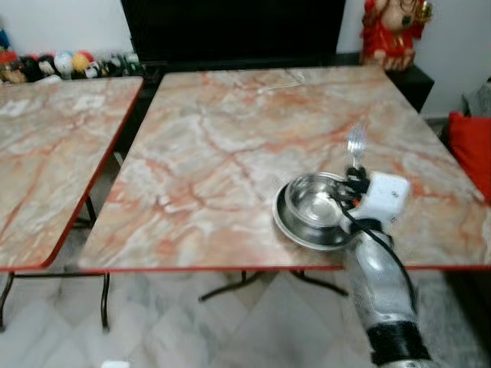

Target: Setting the table

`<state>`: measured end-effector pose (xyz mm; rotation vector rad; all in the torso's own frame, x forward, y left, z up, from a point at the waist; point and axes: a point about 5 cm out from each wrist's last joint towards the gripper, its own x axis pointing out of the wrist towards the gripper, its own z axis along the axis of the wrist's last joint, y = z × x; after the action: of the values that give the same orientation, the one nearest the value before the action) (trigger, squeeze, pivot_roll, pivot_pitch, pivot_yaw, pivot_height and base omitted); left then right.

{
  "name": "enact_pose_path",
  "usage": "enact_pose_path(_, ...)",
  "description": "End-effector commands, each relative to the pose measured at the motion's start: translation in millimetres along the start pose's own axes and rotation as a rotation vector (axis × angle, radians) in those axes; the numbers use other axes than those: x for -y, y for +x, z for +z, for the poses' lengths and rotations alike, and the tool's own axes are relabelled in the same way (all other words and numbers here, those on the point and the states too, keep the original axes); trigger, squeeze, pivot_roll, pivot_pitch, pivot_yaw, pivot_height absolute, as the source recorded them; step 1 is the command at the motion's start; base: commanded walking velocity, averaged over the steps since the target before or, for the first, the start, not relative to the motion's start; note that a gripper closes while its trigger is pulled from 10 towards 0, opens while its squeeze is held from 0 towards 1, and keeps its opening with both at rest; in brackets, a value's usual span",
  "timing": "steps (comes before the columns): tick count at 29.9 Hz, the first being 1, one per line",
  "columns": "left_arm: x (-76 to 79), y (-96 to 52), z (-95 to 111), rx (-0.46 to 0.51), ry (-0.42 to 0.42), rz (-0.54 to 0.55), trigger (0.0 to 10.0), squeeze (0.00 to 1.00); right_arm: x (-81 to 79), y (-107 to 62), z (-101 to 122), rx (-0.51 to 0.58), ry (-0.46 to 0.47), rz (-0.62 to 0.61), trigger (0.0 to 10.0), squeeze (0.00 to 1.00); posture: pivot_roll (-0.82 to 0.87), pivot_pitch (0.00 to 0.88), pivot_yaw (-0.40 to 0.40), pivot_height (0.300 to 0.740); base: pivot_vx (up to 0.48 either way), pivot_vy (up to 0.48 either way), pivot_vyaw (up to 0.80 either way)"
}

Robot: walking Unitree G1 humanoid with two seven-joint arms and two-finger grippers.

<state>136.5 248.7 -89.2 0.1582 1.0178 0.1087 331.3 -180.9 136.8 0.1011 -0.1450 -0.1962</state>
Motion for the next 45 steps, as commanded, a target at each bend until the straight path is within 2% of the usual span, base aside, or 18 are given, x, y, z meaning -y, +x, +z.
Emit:
enact_pose_path(1,-5.1,-0.4,-1,-0.007,0.004,0.017,10.0,0.00,-9.4,1.6,1,0.001,-0.001,0.022,10.0,0.00,-0.12,0.000,0.053,0.740,0.000,0.000,0.00)
enact_pose_path(6,13.4,3.6,11,0.021,-0.002,-0.002,10.0,0.00,1.0,6.6,5,0.005,-0.026,0.000,10.0,0.00,-0.12,0.000,0.049,0.740,0.000,0.000,0.00)
enact_pose_path(9,18.0,4.3,13,0.023,-0.009,-0.007,10.0,0.00,2.6,7.2,4,0.003,-0.030,-0.004,10.0,0.00,-0.12,0.000,0.047,0.740,0.000,0.000,0.00)
enact_pose_path(12,18.5,4.4,14,0.023,-0.019,-0.006,10.0,0.00,3.1,7.3,4,-0.003,-0.035,-0.008,10.0,0.00,-0.12,0.000,0.047,0.740,0.000,0.000,0.00)
enact_pose_path(16,10.3,3.6,11,0.016,-0.020,0.004,10.0,0.00,6.7,8.6,4,-0.006,-0.044,-0.021,10.0,0.00,-0.12,0.000,0.049,0.740,0.000,0.480,0.00)
enact_pose_path(18,4.4,2.8,9,0.010,-0.009,0.010,10.0,0.00,13.8,11.8,2,-0.027,-0.075,-0.049,10.0,0.00,-0.12,0.000,0.053,0.740,0.000,0.000,0.00)
enact_pose_path(21,4.4,2.7,9,0.009,-0.002,0.008,10.0,0.00,27.4,18.2,0,-0.062,-0.122,-0.094,10.0,0.00,-0.12,0.000,0.055,0.740,0.000,0.000,0.00)
enact_pose_path(22,4.4,2.7,9,0.009,-0.002,0.008,10.0,0.00,27.4,18.2,0,-0.062,-0.122,-0.094,10.0,0.00,-0.12,0.000,0.055,0.740,0.000,0.000,0.00)
enact_pose_path(24,5.9,2.9,9,0.011,-0.004,0.004,10.0,0.00,43.3,25.8,0,-0.098,-0.164,-0.135,10.0,0.00,-0.12,0.000,0.055,0.740,0.000,0.000,0.00)
enact_pose_path(25,5.9,2.9,9,0.011,-0.004,0.004,10.0,0.00,43.3,25.8,0,-0.098,-0.164,-0.135,10.0,0.00,-0.12,0.000,0.055,0.740,0.000,0.000,0.00)
enact_pose_path(27,6.6,2.9,10,0.013,-0.008,0.002,10.0,0.00,57.6,32.9,1,-0.138,-0.183,-0.185,10.0,0.00,-0.12,0.000,0.054,0.740,0.000,0.000,0.00)
enact_pose_path(31,7.0,3.0,10,0.014,-0.011,0.000,10.0,0.00,63.5,38.2,0,-0.183,-0.177,-0.186,10.0,0.00,-0.12,0.000,0.061,0.740,0.000,0.000,0.00)
enact_pose_path(34,8.3,3.2,11,0.016,-0.006,-0.012,10.0,0.00,74.4,47.9,5,-0.225,-0.231,-0.181,10.0,0.00,-0.12,0.000,0.068,0.740,0.000,0.000,0.00)
enact_pose_path(37,7.9,3.3,11,0.020,-0.011,-0.012,10.0,0.00,78.8,53.1,10,-0.237,-0.222,-0.172,10.0,0.00,-0.12,0.000,0.067,0.740,0.000,0.000,0.00)
enact_pose_path(41,7.3,3.2,11,0.017,-0.011,-0.010,10.0,0.00,74.8,54.6,2,-0.325,-0.203,-0.059,10.0,0.00,-0.11,0.000,0.068,0.740,0.000,0.000,0.00)
enact_pose_path(44,8.3,3.2,11,0.016,-0.011,-0.023,10.0,0.00,78.5,54.6,0,-0.343,-0.193,-0.067,10.0,0.00,-0.11,0.000,0.070,0.740,0.000,0.000,0.00)
enact_pose_path(45,8.8,3.3,11,0.016,-0.015,-0.025,10.0,0.00,79.4,54.2,-3,-0.367,-0.131,-0.069,10.0,0.00,-0.11,0.000,0.069,0.740,0.000,0.000,0.00)
